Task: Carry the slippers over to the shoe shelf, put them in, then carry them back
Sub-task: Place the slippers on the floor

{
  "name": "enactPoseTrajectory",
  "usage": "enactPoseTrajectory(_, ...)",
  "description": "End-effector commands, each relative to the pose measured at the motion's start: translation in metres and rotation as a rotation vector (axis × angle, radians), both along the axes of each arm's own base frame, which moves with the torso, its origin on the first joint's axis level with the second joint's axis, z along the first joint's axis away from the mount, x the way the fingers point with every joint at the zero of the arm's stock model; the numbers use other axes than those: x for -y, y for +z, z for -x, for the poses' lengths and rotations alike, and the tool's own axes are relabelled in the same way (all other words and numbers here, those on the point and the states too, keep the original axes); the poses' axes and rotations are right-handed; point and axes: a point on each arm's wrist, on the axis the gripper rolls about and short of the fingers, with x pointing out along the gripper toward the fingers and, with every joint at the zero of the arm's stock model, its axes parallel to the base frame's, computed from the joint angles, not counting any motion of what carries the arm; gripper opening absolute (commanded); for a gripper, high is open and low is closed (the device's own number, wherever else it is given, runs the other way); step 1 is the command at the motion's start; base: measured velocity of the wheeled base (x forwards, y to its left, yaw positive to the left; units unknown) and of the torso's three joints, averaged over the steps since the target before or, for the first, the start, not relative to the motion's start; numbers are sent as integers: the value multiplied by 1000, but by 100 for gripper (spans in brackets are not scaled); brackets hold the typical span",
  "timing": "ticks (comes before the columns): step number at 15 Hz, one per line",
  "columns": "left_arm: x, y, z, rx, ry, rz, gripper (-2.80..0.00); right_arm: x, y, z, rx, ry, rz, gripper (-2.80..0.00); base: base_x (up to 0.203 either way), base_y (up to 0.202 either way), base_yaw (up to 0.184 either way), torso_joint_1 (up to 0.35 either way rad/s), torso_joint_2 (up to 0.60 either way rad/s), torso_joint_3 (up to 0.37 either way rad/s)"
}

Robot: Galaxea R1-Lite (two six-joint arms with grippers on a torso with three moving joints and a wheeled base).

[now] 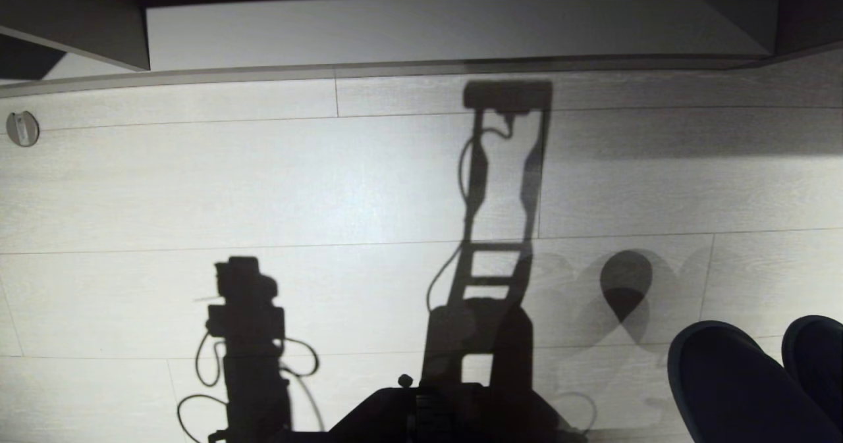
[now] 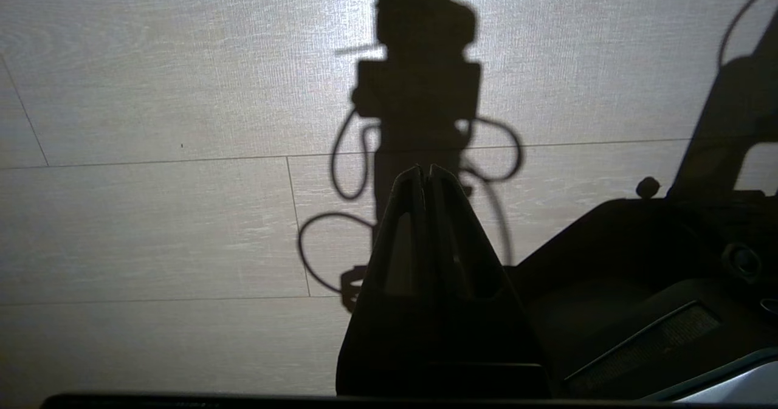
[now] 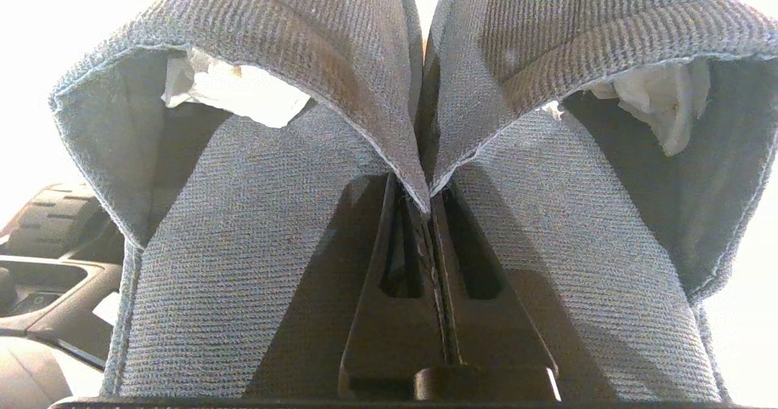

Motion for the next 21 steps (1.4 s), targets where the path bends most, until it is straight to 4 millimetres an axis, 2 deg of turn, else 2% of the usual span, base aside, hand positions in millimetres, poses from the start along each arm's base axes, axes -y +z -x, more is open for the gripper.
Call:
enactPoseTrajectory(1,0,0,0,-1,2,-2,-280,0,0,0,-5,2,1,-280,0,0,0,0,0,0)
enactPoseTrajectory(11,0,0,0,-1,0,1,-280,0,0,0,-5,2,1,-280,0,0,0,0,0,3)
enactPoseTrajectory(21,0,0,0,1,0,1,-280,0,0,0,-5,2,1,-280,0,0,0,1,3,187)
